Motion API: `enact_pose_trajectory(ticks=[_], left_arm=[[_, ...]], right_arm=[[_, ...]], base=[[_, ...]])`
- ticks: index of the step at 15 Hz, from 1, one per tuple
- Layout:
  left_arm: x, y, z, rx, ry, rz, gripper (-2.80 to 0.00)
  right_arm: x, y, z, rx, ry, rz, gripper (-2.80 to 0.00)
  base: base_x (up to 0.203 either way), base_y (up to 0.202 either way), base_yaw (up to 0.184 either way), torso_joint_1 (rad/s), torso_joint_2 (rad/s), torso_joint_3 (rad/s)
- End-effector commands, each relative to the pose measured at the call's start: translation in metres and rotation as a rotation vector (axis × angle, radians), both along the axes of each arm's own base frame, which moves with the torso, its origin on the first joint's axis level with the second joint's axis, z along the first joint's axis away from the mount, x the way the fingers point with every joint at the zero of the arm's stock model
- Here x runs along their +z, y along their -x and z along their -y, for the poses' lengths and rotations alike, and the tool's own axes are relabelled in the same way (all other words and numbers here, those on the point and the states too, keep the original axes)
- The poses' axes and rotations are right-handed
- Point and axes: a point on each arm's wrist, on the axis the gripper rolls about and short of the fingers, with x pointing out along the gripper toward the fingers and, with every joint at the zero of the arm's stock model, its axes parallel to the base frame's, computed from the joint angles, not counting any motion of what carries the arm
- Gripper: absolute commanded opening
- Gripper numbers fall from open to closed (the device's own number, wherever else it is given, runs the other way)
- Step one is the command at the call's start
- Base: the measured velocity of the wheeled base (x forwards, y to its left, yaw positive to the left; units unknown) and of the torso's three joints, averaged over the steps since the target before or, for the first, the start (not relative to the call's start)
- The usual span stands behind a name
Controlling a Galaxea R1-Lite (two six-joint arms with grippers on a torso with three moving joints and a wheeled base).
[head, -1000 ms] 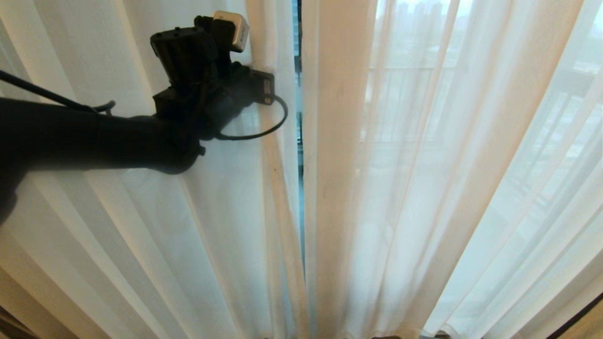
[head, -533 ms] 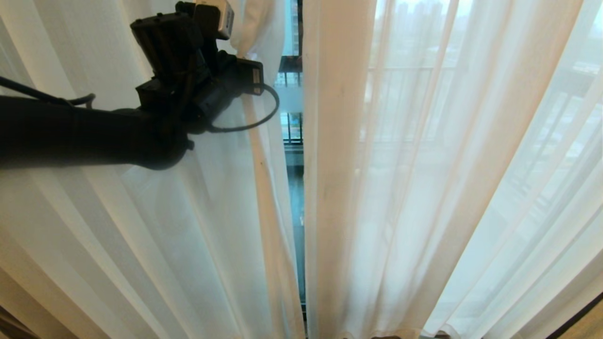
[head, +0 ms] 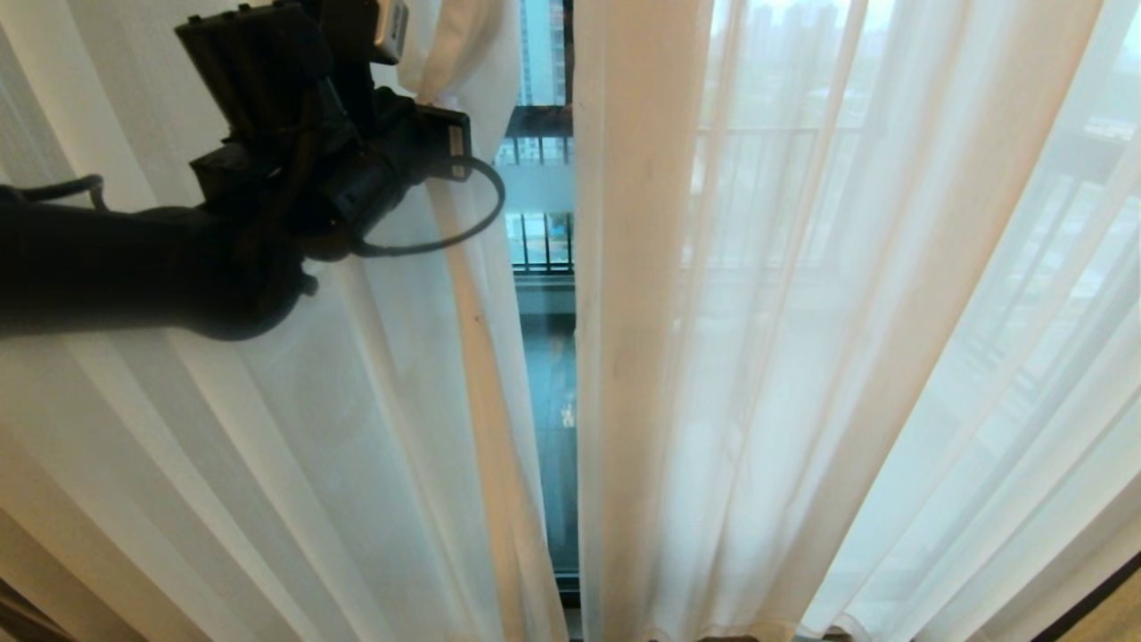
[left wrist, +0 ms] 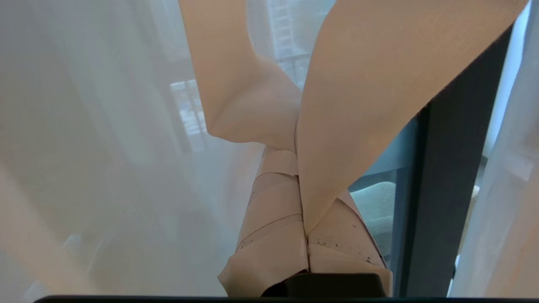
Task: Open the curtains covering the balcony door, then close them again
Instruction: Pull the inner curtains open on both sides
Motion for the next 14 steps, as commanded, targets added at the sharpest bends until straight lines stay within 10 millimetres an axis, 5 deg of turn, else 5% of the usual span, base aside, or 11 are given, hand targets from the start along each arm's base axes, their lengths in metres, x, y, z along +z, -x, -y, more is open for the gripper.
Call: enact_pose_trajectory(ticks=[1,14], left_arm=[[0.008,0.018,-0.01,0.033,0.013,0.012,-2.8],[0.013,0.038,-0.094,0.25,0.017,0.014,-2.8]], right_arm=[[0.0,0.0,0.0,0.001,0.001,-0.001,-2.8],[0.0,0.0,0.0,0.0,0.001,-0.001,-2.8]], base=[[0.0,0.0,0.0,0.0,0.0,0.0],[0.0,0.0,0.0,0.0,0.0,0.0]])
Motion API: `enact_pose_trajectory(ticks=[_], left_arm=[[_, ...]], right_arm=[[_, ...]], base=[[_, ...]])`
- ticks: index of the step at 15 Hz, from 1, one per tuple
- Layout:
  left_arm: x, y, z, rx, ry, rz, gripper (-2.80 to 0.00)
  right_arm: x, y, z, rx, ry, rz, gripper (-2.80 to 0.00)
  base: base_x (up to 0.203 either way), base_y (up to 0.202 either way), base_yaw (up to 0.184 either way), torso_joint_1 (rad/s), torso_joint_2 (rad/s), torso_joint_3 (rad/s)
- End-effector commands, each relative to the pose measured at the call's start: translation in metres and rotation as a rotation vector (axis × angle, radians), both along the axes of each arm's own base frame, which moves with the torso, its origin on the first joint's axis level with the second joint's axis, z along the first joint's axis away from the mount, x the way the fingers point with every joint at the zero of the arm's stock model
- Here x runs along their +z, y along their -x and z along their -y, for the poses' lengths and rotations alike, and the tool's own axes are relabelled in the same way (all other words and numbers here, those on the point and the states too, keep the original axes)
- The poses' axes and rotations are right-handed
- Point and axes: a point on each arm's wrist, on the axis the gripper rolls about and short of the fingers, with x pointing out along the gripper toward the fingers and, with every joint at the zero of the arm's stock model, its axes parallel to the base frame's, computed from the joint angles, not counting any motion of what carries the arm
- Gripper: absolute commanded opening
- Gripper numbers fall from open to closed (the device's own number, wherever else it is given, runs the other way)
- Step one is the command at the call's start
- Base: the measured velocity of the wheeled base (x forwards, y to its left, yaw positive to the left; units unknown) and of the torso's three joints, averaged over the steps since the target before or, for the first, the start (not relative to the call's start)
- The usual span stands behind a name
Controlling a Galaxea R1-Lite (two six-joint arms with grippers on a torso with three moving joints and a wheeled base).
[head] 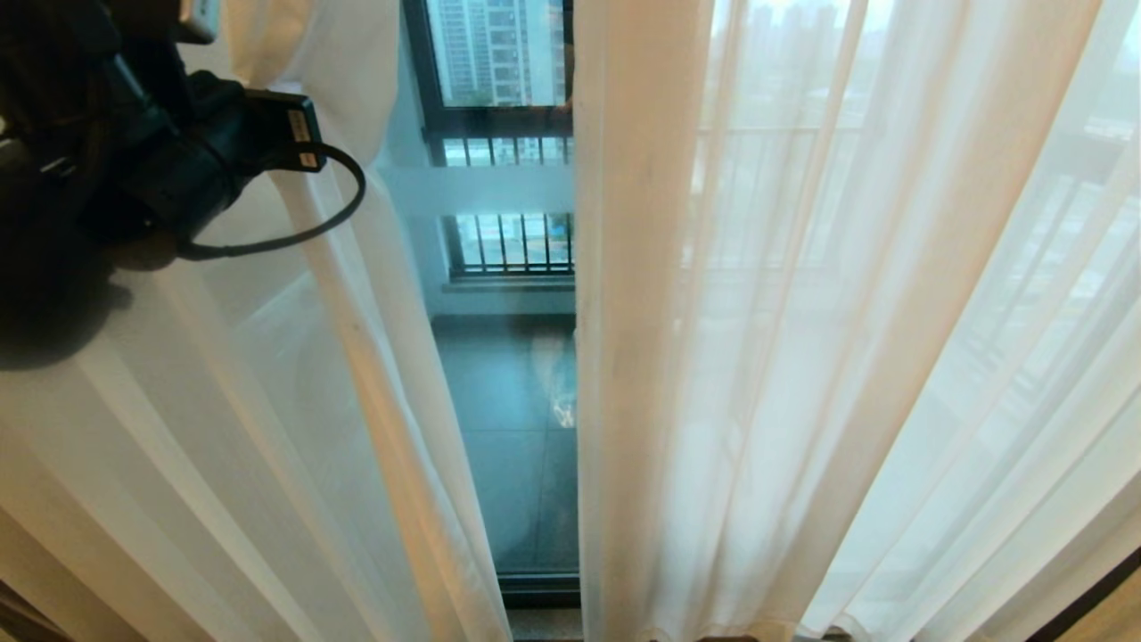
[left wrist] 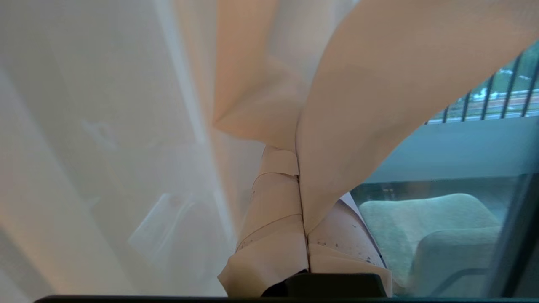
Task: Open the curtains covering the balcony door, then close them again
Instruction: Pull the inner curtains open on both sides
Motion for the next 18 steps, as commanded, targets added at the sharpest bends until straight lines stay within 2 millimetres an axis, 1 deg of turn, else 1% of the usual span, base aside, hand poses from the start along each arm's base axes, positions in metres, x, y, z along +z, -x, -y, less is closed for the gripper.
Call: enact_pose_trajectory(ticks=[1,5,8,13,15,18], left_arm=[[0.002,0.004,-0.014,0.037,0.001,0.009,-2.8],[-0.001,0.007,-0.033,0.095,0.001,-0.002,-2.8],[-0.001,0.006,-0.039,0.118,0.003,-0.002,-2.8],[-0.003,0.009,-0.042,0.126,0.003,-0.009,-2.8],[-0.009,0.011,-0.042,0.126,0.0,-0.027,-2.8],[-0.011,0.012,-0.042,0.127,-0.001,-0.033,-2.8]], right_arm=[[0.0,0.0,0.0,0.002,0.001,-0.001,-2.8],[0.0,0.0,0.0,0.002,0.001,-0.001,-2.8],[0.0,0.0,0.0,0.002,0.001,-0.001,-2.8],[0.0,0.0,0.0,0.002,0.001,-0.001,-2.8],[0.0,0.0,0.0,0.003,0.001,-0.001,-2.8],[0.0,0.0,0.0,0.002,0.001,-0.001,-2.8]], base=[[0.0,0.0,0.0,0.0,0.0,0.0],[0.0,0.0,0.0,0.0,0.0,0.0],[0.0,0.0,0.0,0.0,0.0,0.0],[0.0,0.0,0.0,0.0,0.0,0.0],[0.0,0.0,0.0,0.0,0.0,0.0],[0.0,0.0,0.0,0.0,0.0,0.0]])
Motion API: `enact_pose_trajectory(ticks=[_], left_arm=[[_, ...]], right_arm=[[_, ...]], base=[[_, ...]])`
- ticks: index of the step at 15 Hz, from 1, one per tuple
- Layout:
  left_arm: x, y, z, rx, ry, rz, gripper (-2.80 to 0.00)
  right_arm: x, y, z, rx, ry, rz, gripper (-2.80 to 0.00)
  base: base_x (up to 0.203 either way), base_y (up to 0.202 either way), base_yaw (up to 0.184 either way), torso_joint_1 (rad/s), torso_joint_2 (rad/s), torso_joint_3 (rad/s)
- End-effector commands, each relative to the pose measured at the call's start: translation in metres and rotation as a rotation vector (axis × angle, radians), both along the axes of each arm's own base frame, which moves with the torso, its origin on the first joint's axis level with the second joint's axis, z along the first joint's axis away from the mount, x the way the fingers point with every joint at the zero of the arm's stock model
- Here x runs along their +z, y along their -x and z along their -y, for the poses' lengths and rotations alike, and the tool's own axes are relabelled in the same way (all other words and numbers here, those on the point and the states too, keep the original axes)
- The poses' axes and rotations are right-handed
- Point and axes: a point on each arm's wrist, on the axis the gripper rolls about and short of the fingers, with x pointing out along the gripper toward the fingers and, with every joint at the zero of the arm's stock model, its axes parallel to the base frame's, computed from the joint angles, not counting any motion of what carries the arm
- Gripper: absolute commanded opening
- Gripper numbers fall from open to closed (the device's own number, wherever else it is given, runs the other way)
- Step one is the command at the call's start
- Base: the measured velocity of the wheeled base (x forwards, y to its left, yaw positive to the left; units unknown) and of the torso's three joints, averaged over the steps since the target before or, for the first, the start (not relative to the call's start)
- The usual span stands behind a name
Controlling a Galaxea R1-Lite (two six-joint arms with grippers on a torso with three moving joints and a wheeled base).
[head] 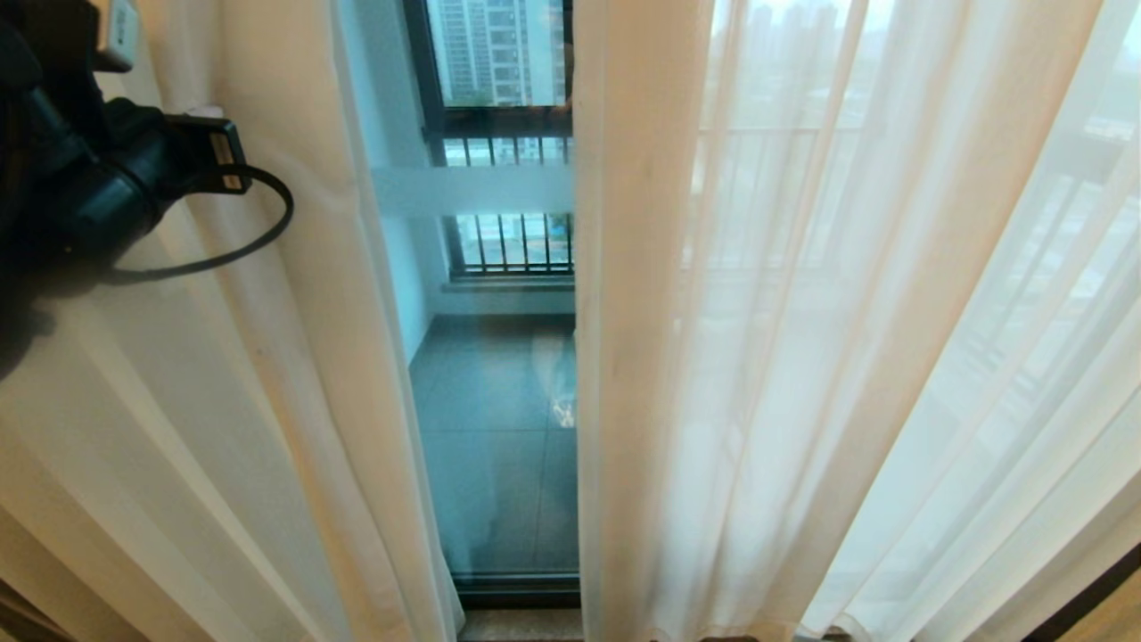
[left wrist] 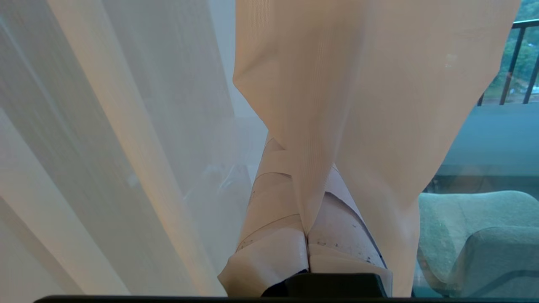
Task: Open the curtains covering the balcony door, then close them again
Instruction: Pull the inner curtains open on both sides
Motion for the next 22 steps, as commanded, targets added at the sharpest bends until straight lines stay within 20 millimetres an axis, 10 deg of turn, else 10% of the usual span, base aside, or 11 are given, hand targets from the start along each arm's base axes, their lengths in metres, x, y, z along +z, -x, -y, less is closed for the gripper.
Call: enact_pose_trajectory(ticks=[1,22], left_arm=[[-0.0004,0.0011,-0.0001,0.003,0.0,0.001,-2.8],[-0.0096,0.0006,-0.0006,0.009,-0.004,-0.03,-2.8]], right_arm=[[0.0,-0.0001,0.0,0.002,0.001,-0.001,-2.8],[0.0,-0.0001,0.0,0.001,0.001,-0.001,-2.8]], base=[[0.0,0.0,0.0,0.0,0.0,0.0],[0.0,0.141,0.0,0.002,0.0,0.002]])
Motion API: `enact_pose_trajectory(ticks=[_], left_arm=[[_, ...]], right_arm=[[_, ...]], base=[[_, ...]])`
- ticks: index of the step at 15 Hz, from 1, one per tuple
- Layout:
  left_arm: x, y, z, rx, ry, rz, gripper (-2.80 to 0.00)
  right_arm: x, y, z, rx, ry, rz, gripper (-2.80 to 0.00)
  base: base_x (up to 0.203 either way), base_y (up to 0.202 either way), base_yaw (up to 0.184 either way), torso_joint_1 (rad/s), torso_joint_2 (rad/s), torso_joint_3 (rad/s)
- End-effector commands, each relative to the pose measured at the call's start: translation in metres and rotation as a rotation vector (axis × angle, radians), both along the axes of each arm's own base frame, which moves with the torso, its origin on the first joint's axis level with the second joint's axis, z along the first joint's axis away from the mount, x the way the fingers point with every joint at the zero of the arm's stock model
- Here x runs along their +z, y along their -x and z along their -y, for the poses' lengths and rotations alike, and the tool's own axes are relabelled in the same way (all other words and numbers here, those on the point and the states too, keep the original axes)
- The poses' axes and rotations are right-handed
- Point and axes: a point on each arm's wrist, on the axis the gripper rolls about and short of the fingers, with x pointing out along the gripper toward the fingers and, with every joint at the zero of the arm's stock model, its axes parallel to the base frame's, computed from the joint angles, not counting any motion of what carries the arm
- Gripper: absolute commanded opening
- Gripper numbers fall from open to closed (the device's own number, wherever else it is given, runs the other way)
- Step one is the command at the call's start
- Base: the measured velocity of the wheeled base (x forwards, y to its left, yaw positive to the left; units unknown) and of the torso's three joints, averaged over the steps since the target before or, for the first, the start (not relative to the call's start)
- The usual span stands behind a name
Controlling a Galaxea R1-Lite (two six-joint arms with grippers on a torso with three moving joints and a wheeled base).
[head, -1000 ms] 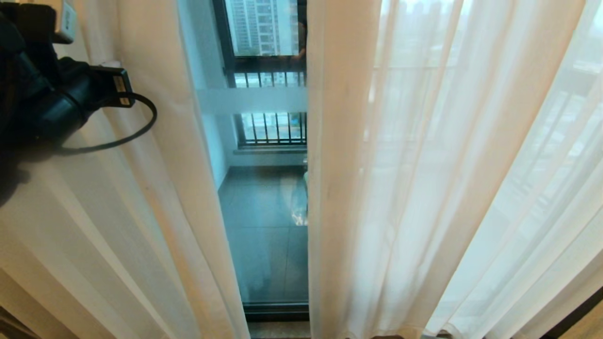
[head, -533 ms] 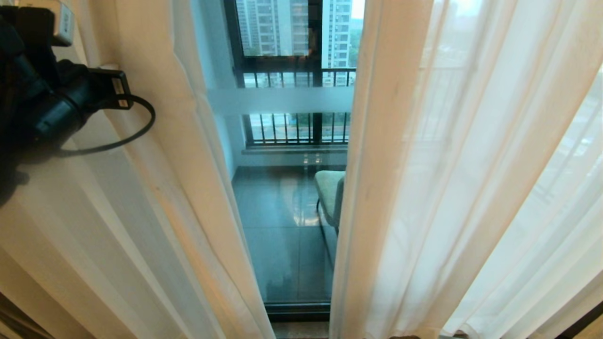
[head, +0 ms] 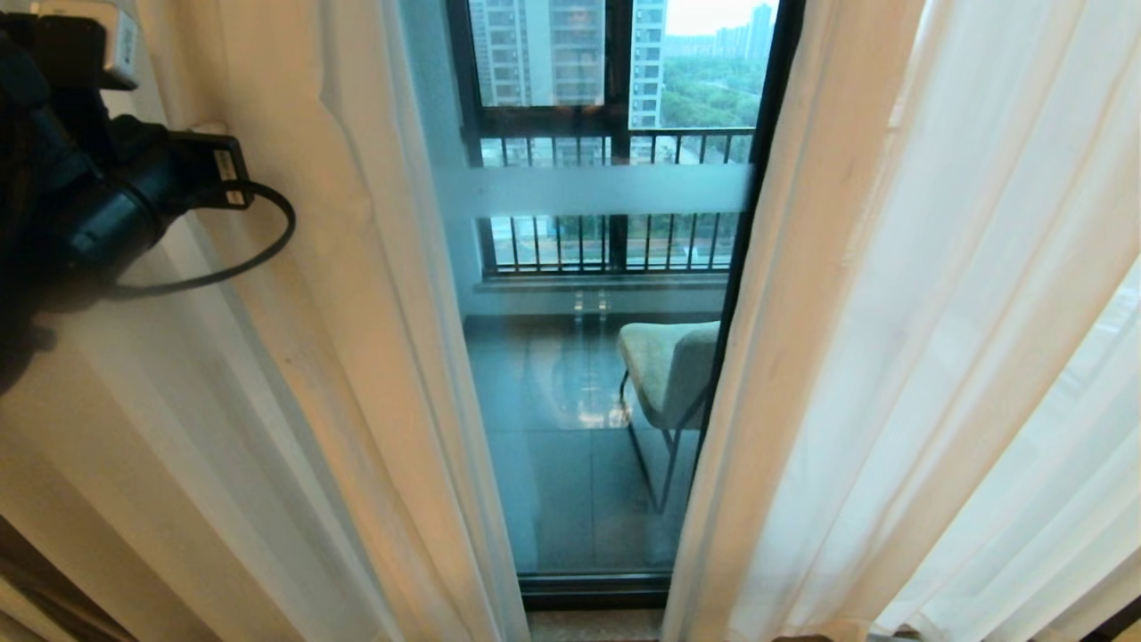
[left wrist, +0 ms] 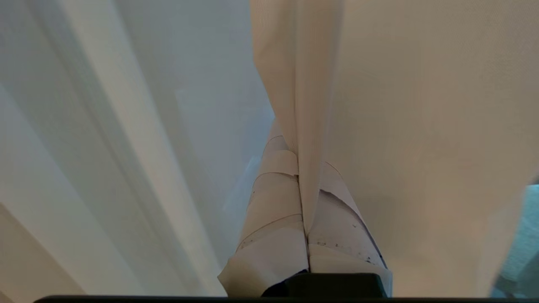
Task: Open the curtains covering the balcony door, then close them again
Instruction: Pull the inner curtains open on both sides
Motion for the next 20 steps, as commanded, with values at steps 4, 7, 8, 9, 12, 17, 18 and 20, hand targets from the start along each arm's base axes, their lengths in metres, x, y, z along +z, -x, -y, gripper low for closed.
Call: enact_pose_trajectory(ticks=[4,7,8,9,12,17,18,20], left_arm=[[-0.0007,-0.0011,0.0001,0.002,-0.001,-0.001,-2.8],[-0.0016,-0.0015,0.0006,0.001,-0.001,-0.004,-2.8],[-0.0021,-0.002,0.0006,0.0,-0.001,-0.005,-2.8],[-0.002,-0.0019,0.0006,0.001,-0.001,-0.005,-2.8],[-0.0016,-0.0015,0.0004,0.001,-0.001,-0.004,-2.8],[-0.0021,-0.0015,0.0006,0.001,-0.003,-0.005,-2.8],[-0.0018,-0.0011,0.0005,0.001,-0.003,-0.005,-2.8],[-0.005,-0.0002,0.0006,0.0,-0.004,-0.015,-2.8]], right_arm=[[0.0,-0.0001,0.0,0.002,0.001,-0.001,-2.8],[0.0,-0.0001,0.0,0.001,0.001,-0.001,-2.8],[0.0,-0.0001,0.0,0.002,0.001,-0.001,-2.8],[0.0,-0.0001,0.0,0.001,0.001,-0.001,-2.8],[0.0,-0.0001,0.0,0.002,0.001,-0.001,-2.8],[0.0,-0.0001,0.0,0.0,0.001,-0.001,-2.8],[0.0,-0.0001,0.0,0.002,0.001,-0.001,-2.8],[0.0,-0.0001,0.0,0.0,0.001,-0.001,-2.8]], base=[[0.0,0.187,-0.002,0.0,0.0,0.001],[0.0,0.185,-0.002,0.002,0.0,0.006],[0.0,0.188,-0.002,0.002,0.0,0.007],[0.0,0.191,-0.001,-0.001,0.0,0.002],[0.0,0.189,-0.002,0.006,0.0,0.0],[0.0,0.187,-0.002,0.003,0.0,0.002],[0.0,0.189,-0.001,0.002,0.01,0.002],[0.0,0.187,-0.001,0.0,0.0,0.001]])
